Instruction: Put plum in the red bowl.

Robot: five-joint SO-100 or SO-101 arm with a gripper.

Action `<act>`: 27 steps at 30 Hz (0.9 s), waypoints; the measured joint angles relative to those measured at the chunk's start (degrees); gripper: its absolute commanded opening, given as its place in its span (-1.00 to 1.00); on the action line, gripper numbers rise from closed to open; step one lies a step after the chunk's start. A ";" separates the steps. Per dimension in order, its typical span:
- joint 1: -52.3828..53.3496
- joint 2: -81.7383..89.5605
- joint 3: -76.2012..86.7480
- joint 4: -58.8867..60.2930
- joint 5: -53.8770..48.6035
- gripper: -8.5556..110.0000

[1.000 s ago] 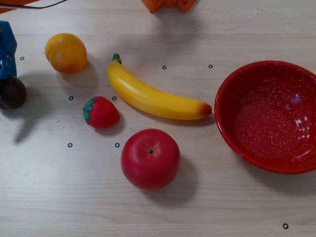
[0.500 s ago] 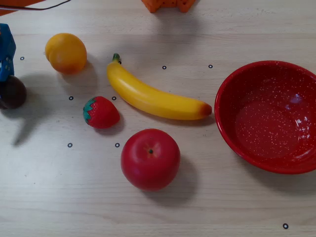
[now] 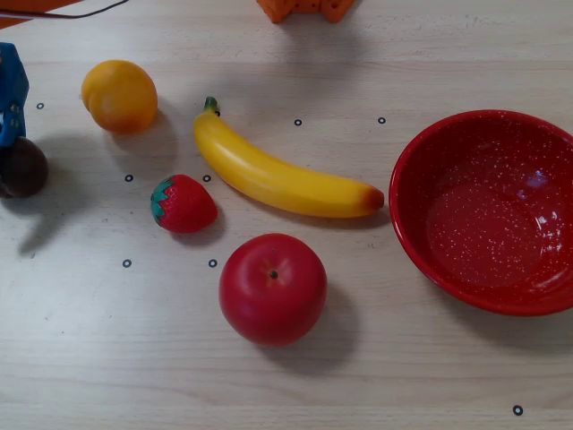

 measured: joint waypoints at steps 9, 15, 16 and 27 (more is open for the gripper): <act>0.00 0.00 0.00 0.00 1.05 -0.08; 0.00 0.00 0.00 0.00 1.93 -0.15; 0.00 0.00 0.00 0.00 2.20 -0.16; 0.00 -0.09 0.00 0.18 2.64 -0.26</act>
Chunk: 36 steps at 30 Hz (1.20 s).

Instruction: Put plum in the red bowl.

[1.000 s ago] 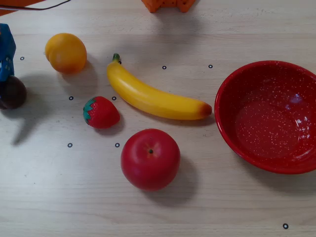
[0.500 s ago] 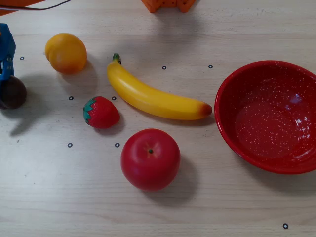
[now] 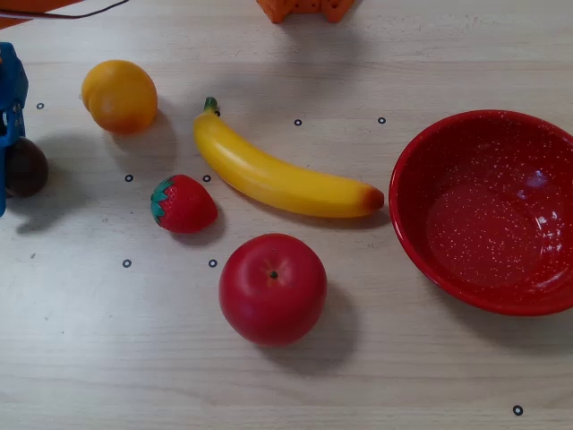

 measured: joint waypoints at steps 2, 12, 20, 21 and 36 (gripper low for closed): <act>0.00 0.00 0.00 0.00 0.09 -0.29; 0.09 0.00 -0.09 0.44 1.49 -0.53; 0.18 0.00 -1.14 2.20 5.01 -0.85; 0.18 0.00 -1.23 2.46 5.01 -0.85; 8.09 15.47 -4.31 9.49 -15.38 -0.85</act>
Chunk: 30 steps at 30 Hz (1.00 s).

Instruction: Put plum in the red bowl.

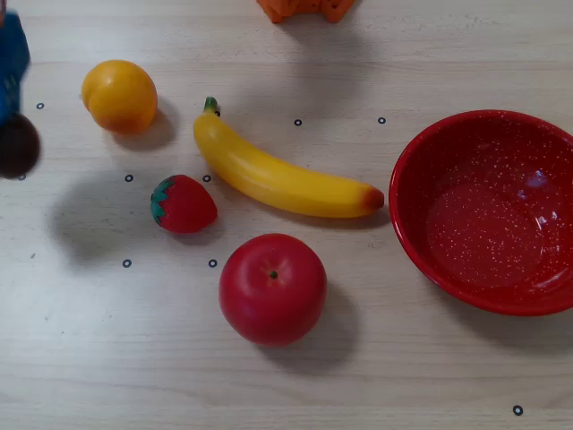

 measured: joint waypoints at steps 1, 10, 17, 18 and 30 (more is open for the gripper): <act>1.32 2.99 0.00 0.00 -2.64 -0.85; 13.62 24.43 14.77 -0.53 -20.74 -0.86; 28.12 43.33 30.06 -4.31 -32.17 -0.86; 30.15 46.05 32.17 -5.01 -33.84 -0.86; 55.90 80.95 74.36 -22.06 -50.54 -0.86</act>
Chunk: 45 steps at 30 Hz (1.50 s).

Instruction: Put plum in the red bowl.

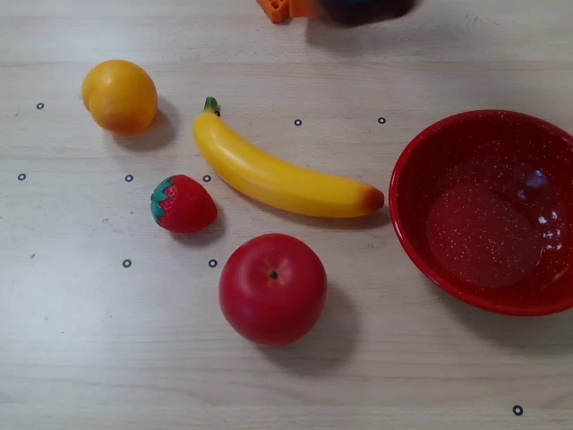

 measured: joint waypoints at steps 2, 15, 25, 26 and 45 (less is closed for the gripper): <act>4.13 4.66 7.21 -0.26 0.00 -0.86; 17.05 -15.47 13.71 -9.49 7.73 -0.85; 16.96 -39.29 -3.60 -9.67 12.04 -0.81; 16.96 -40.43 -4.22 -9.67 12.04 -0.80; 16.96 -45.00 -7.91 -7.73 12.22 -0.19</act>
